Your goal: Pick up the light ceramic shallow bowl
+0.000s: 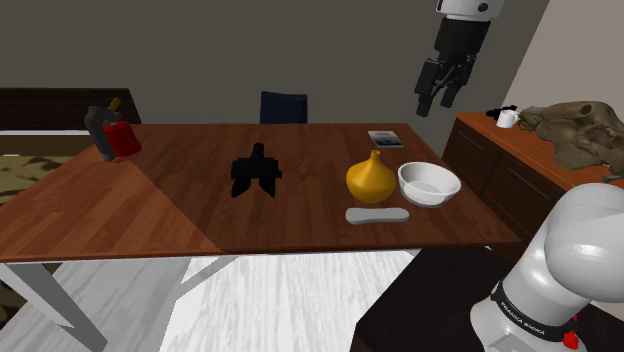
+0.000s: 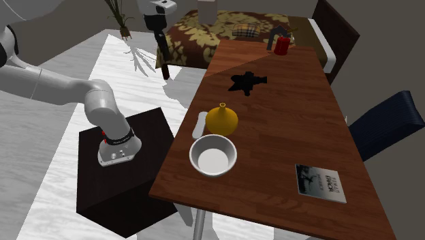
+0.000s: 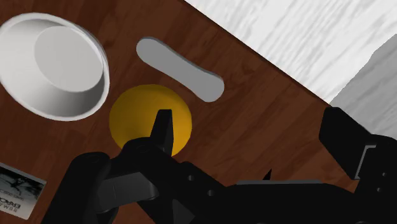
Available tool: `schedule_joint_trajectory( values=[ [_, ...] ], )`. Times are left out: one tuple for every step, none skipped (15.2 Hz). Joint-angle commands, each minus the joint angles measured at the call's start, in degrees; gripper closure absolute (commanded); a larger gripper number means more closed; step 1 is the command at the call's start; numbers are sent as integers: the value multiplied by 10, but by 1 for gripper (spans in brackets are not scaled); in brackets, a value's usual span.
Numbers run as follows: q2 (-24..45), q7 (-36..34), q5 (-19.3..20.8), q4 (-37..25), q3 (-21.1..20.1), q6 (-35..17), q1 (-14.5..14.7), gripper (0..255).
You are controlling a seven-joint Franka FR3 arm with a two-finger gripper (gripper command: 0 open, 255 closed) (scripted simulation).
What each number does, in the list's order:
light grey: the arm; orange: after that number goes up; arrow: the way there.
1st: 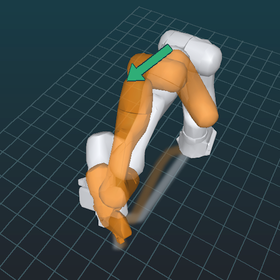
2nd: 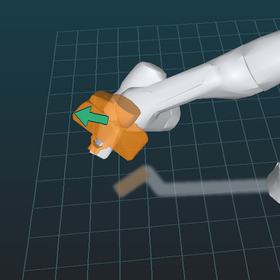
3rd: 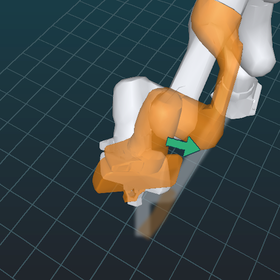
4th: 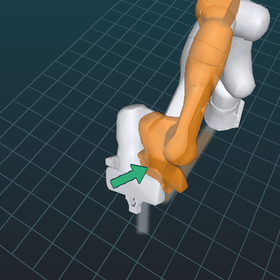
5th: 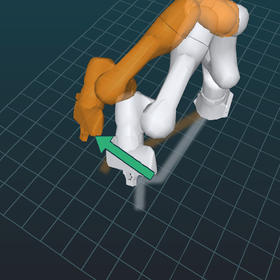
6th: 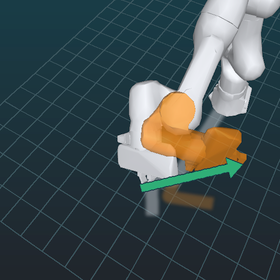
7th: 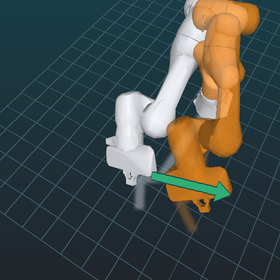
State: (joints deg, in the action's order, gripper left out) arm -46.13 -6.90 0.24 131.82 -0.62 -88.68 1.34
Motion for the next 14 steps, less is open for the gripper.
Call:
schedule_joint_trajectory(
  values=[
    [0, 0, 0, 0, 0, 0, 0, 0],
    [0, 6, 7, 17, 3, -15, -2, 0],
    [0, 11, 15, 34, 6, -30, -4, 0],
    [0, 16, 22, 51, 9, -46, -6, 0],
    [2, 22, 30, 67, 12, -61, -9, 0],
    [4, 27, 38, 82, 15, -77, -11, 0],
    [7, 32, 46, 97, 18, -94, -14, 0],
    [11, 36, 54, 112, 22, -110, -17, 0],
    [15, 41, 63, 125, 25, -127, -21, 0],
    [21, 45, 71, 138, 29, -145, -24, 0],
    [27, 49, 80, 151, 33, -162, -28, 0],
    [34, 53, 89, 163, 37, -180, -32, 0],
    [42, 57, 99, 174, 41, -199, -36, 0],
    [51, 60, 108, 185, 45, -218, -41, 0]
  ],
)
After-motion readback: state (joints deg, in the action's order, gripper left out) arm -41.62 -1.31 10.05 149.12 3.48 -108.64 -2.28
